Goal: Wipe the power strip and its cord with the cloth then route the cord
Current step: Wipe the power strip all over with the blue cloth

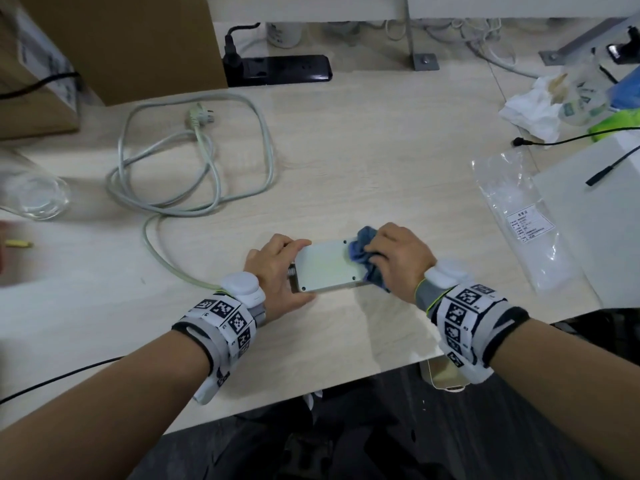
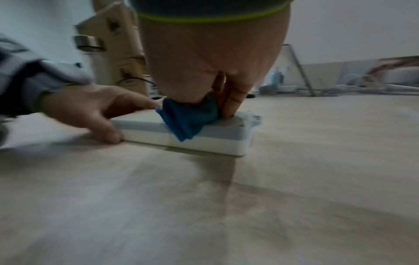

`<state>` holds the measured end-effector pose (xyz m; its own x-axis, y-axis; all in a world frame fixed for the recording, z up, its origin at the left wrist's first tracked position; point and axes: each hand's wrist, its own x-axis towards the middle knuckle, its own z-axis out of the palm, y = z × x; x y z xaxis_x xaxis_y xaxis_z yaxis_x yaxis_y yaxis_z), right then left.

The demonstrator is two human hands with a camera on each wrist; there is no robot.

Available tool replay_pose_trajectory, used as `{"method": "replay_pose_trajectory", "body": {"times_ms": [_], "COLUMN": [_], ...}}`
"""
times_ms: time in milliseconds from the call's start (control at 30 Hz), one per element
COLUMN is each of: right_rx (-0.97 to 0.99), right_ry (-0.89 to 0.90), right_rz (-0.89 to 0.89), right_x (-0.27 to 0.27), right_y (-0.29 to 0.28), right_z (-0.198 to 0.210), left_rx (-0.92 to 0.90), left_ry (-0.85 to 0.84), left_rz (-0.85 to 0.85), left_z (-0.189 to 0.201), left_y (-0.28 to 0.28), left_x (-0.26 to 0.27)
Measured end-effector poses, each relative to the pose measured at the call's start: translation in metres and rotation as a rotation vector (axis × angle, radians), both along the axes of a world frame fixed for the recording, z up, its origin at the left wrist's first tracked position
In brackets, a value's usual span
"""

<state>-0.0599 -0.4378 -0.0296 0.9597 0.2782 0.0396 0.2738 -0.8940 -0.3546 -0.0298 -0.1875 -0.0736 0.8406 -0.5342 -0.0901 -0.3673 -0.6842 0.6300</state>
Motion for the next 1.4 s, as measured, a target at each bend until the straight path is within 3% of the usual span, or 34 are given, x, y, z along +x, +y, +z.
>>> {"method": "replay_pose_trajectory", "body": {"times_ms": [100, 267, 367, 667, 833, 1000, 1100, 1300, 1400], "right_rx": [0.019, 0.179, 0.128, -0.017, 0.098, 0.136, 0.113, 0.071, 0.067], "right_ry": [0.035, 0.134, 0.161, 0.037, -0.011, 0.109, 0.235, 0.171, 0.18], "right_rz": [-0.046, 0.155, 0.167, -0.116, 0.153, 0.143, 0.071, -0.237, -0.155], "right_x": [-0.002, 0.001, 0.001, -0.003, -0.009, -0.009, -0.006, -0.011, -0.011], "right_y": [0.012, 0.088, 0.105, -0.023, 0.039, 0.09, 0.06, -0.027, -0.009], "right_z": [-0.006, -0.017, -0.014, -0.007, -0.003, -0.011, -0.006, 0.001, 0.003], "left_rx": [0.004, -0.012, -0.047, 0.038, 0.022, -0.036, -0.023, -0.012, -0.009], "left_ry": [0.02, 0.07, 0.05, 0.094, 0.065, 0.03, 0.021, 0.048, 0.054], "left_rz": [0.015, 0.032, 0.047, 0.031, 0.04, 0.078, 0.075, 0.065, 0.067], "left_z": [-0.001, 0.001, -0.002, 0.005, 0.003, -0.003, -0.003, 0.0, 0.002], "left_y": [0.0, -0.002, 0.003, 0.001, 0.001, -0.004, -0.003, -0.002, -0.004], "left_x": [0.0, -0.001, -0.006, 0.0, 0.0, -0.002, -0.001, -0.001, -0.001]}}
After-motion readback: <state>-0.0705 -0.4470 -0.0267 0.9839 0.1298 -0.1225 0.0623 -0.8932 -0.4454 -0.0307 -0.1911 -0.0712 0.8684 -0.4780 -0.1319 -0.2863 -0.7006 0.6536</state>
